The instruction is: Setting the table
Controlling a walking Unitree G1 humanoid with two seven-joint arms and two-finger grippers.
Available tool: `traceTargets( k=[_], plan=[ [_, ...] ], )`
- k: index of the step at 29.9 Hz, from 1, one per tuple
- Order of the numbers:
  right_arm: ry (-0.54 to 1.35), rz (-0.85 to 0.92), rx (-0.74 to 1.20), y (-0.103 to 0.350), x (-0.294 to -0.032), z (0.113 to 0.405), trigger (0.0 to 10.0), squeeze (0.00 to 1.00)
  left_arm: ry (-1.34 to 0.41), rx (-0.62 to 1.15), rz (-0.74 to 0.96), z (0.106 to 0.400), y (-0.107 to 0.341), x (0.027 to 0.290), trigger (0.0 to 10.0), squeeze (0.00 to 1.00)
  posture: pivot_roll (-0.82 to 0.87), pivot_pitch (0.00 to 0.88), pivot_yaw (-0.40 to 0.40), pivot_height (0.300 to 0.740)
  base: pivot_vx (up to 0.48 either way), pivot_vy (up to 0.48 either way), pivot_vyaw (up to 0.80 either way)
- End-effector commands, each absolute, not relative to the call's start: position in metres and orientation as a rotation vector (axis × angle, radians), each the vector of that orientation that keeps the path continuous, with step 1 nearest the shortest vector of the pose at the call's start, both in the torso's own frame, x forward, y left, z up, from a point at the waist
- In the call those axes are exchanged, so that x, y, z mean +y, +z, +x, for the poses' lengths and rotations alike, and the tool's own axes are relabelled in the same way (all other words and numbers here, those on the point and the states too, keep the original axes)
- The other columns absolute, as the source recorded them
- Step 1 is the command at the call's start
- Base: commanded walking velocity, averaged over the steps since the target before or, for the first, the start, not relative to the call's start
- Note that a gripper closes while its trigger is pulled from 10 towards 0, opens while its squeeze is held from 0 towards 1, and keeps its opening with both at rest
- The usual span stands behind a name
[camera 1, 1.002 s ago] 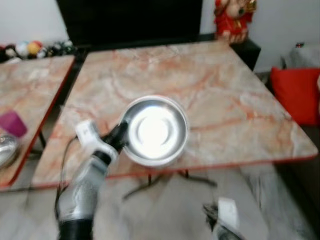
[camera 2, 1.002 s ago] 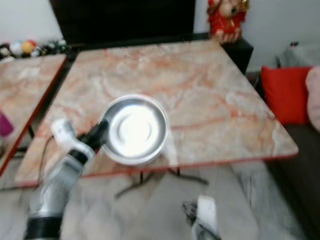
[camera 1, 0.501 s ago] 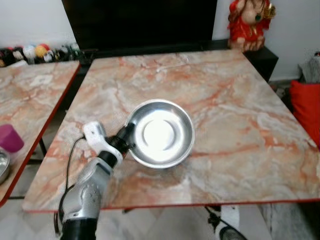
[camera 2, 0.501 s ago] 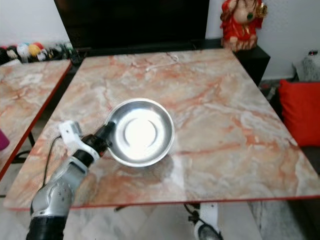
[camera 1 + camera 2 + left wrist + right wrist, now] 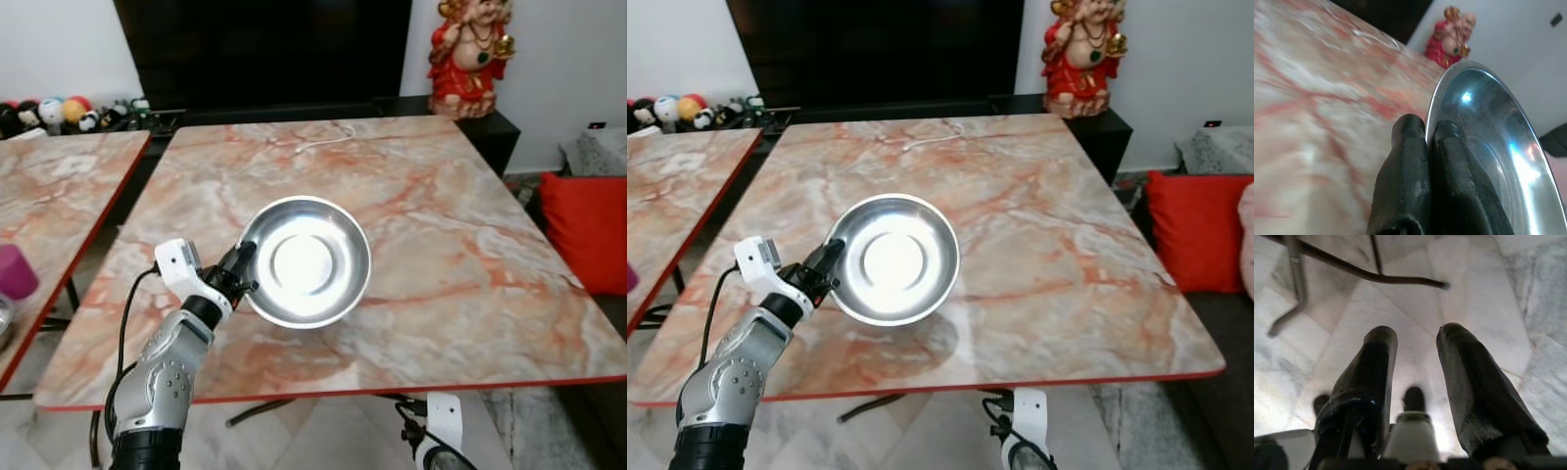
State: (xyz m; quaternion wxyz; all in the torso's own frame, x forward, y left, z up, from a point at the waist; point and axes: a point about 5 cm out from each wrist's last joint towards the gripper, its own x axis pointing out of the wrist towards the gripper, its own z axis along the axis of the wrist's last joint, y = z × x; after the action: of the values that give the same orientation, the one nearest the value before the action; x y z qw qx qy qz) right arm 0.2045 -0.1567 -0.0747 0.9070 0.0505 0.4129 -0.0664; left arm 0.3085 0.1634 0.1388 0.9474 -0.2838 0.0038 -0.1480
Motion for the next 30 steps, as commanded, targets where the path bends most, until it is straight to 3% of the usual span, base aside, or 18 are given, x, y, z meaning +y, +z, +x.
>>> traceTargets(
  k=[1, 7, 11, 16, 25, 30],
  plan=[
    [-0.134, 0.105, 0.858, -0.075, -0.156, 0.204, 10.0, 0.0, -0.311, -0.003, -0.569, 0.308, 0.143, 0.164, 10.0, 0.0, -0.05, 0.0, 0.036, 0.74, 0.0, -0.458, 0.0],
    [-0.132, 0.103, 0.859, -0.075, -0.156, 0.204, 10.0, 0.0, -0.416, 0.069, -0.452, 0.302, 0.139, 0.164, 10.0, 0.0, -0.04, 0.0, 0.027, 0.74, 0.0, -0.124, 0.0],
    [-0.129, 0.103, 0.86, -0.075, -0.156, 0.205, 10.0, 0.0, -0.538, 0.115, -0.353, 0.295, 0.14, 0.182, 10.0, 0.0, -0.03, 0.0, 0.026, 0.74, 0.0, 0.0, 0.0],
    [-0.122, 0.099, 0.86, -0.075, -0.157, 0.205, 10.0, 0.0, -0.503, 0.118, -0.324, 0.303, 0.143, 0.205, 10.0, 0.0, -0.02, 0.0, 0.027, 0.74, 0.0, 0.0, 0.0],
    [-0.126, 0.098, 0.859, -0.075, -0.157, 0.205, 10.0, 0.0, -0.585, 0.151, -0.428, 0.302, 0.132, 0.178, 10.0, 0.0, -0.03, 0.0, 0.022, 0.74, 0.0, 0.0, 0.0],
    [-0.123, 0.096, 0.859, -0.074, -0.158, 0.205, 10.0, 0.0, -0.518, 0.147, -0.494, 0.311, 0.133, 0.174, 10.0, 0.0, -0.03, 0.0, 0.021, 0.74, 0.0, 0.0, 0.0]
  ],
)
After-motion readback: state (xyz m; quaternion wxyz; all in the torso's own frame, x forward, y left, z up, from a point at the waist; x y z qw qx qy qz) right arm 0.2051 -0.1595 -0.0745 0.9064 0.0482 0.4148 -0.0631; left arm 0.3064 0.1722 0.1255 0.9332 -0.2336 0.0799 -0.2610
